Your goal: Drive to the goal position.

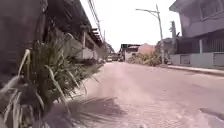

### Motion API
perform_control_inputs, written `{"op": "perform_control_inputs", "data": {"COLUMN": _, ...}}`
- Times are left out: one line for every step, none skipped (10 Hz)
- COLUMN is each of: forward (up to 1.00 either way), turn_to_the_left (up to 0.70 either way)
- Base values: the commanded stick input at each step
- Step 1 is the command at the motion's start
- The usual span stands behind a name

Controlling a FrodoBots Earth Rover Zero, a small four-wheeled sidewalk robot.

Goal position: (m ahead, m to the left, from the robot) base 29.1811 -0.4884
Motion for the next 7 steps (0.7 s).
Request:
{"op": "perform_control_inputs", "data": {"forward": 1.00, "turn_to_the_left": 0.00}}
{"op": "perform_control_inputs", "data": {"forward": 1.00, "turn_to_the_left": 0.00}}
{"op": "perform_control_inputs", "data": {"forward": 1.00, "turn_to_the_left": 0.00}}
{"op": "perform_control_inputs", "data": {"forward": 1.00, "turn_to_the_left": 0.00}}
{"op": "perform_control_inputs", "data": {"forward": 1.00, "turn_to_the_left": -0.05}}
{"op": "perform_control_inputs", "data": {"forward": 1.00, "turn_to_the_left": -0.16}}
{"op": "perform_control_inputs", "data": {"forward": 1.00, "turn_to_the_left": -0.28}}
